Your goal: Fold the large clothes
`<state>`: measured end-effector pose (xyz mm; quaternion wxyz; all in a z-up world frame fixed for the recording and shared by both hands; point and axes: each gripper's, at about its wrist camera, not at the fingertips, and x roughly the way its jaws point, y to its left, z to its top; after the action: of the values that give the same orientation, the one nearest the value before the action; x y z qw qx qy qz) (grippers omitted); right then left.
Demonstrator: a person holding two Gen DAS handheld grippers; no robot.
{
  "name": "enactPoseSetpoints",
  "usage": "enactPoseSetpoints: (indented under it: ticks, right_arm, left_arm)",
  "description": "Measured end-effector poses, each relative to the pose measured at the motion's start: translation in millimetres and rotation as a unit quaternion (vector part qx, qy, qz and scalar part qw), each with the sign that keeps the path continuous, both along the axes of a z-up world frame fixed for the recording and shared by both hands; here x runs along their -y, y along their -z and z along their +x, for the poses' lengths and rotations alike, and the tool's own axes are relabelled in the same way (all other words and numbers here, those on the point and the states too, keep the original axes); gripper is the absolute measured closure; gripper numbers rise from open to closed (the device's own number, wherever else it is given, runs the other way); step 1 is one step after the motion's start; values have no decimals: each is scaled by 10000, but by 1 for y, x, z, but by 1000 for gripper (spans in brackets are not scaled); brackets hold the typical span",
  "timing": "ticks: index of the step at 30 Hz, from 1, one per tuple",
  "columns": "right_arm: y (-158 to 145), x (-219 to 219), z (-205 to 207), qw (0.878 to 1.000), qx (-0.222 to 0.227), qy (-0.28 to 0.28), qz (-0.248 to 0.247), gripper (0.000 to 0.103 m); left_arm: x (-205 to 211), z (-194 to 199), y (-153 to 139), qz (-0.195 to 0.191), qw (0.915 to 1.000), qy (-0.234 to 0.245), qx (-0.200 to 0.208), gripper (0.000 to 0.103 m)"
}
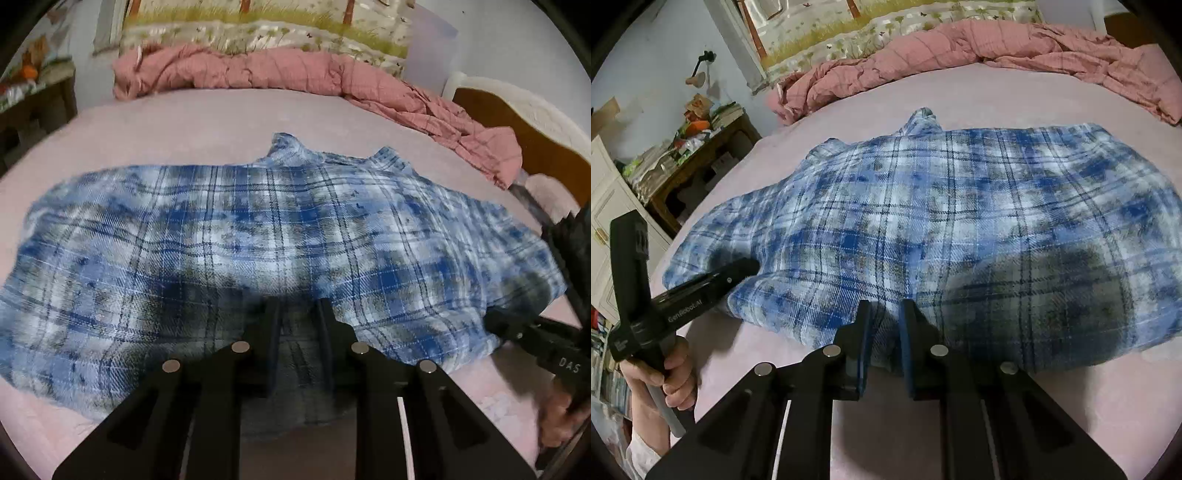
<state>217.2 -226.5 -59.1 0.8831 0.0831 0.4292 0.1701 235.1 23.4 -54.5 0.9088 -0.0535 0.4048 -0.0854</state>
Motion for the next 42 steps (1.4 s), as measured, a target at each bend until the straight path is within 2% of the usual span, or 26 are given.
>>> enactPoseSetpoints:
  ticks: [5, 9, 12, 13, 14, 15, 16, 17, 18, 19, 23, 25, 27, 29, 31, 32, 33, 36, 37, 39, 40, 42]
  right_arm:
    - [-6, -5, -18, 9990, 177, 34, -410, 87]
    - [-13, 7, -45, 9989, 327, 134, -321, 87]
    - [-21, 17, -57, 9975, 429, 358, -433, 86]
    - [-24, 23, -59, 9962, 462, 529, -507, 83]
    - [-26, 28, -61, 9956, 467, 662, -469, 73]
    - [-27, 38, -63, 9949, 467, 835, -322, 65]
    - [-26, 54, -65, 9933, 480, 1054, 41, 50]
    - [-24, 66, -68, 9907, 542, 1180, 413, 46]
    - [-22, 77, -70, 9871, 620, 1285, 730, 46]
    - [-19, 90, -72, 9825, 675, 1455, 946, 46]
    - [-9, 116, -66, 9705, 465, 2121, 1043, 45]
    - [0, 133, -60, 9599, 283, 2424, 1379, 45]
    - [1, 143, -57, 9505, 349, 2628, 1620, 45]
    - [0, 146, -50, 9453, 462, 2841, 1533, 45]
    - [1, 156, -42, 9381, 521, 2997, 1656, 45]
    - [2, 158, -38, 9351, 526, 3044, 1740, 46]
    - [3, 162, -35, 9327, 502, 3088, 1791, 56]
    - [3, 162, -21, 9301, 419, 3229, 1702, 77]
    - [2, 160, -17, 9325, 422, 3178, 1666, 87]
    - [-13, 145, -17, 9410, 703, 3077, 1221, 91]
    - [-31, 126, -19, 9491, 1073, 2854, 793, 92]
    - [-55, 97, -25, 9592, 1508, 2364, 375, 92]
  left_arm:
    - [-1, -9, -3, 89, 9999, -52, 131, 83]
    - [-1, -16, -4, 68, 9997, -56, 244, 81]
    - [-3, -17, -5, 3, 9994, -104, 331, 77]
    - [-4, -17, -5, -14, 9993, -114, 360, 76]
    - [-4, -18, -6, -26, 9991, -131, 409, 75]
    - [-6, -20, -8, -35, 9987, -168, 487, 67]
    - [-7, -22, -10, -44, 9981, -211, 570, 53]
    - [-9, -25, -12, -63, 9975, -250, 658, 45]
    - [-11, -26, -13, -99, 9969, -273, 729, 29]
    - [-12, -26, -14, -141, 9965, -292, 766, 25]
    - [-13, -26, -16, -123, 9961, -313, 819, 22]
    - [-12, -28, -19, -109, 9950, -338, 929, 8]
    - [-15, -31, -21, -159, 9938, -375, 1039, 2]
    - [-17, -32, -21, -227, 9933, -423, 1053, 1]
    - [-21, -30, -19, -320, 9937, -434, 982, 1]
    - [-22, -29, -19, -352, 9938, -433, 964, 1]
    - [-22, -29, -19, -371, 9938, -437, 957, 1]
    - [-23, -30, -20, -381, 9931, -445, 1014, 1]
    - [-25, -32, -21, -396, 9923, -465, 1079, 1]
    - [-29, -40, -26, -418, 9890, -606, 1286, 1]
    - [-33, -47, -29, -461, 9860, -695, 1445, 1]
    - [-41, -55, -33, -618, 9812, -802, 1646, 1]
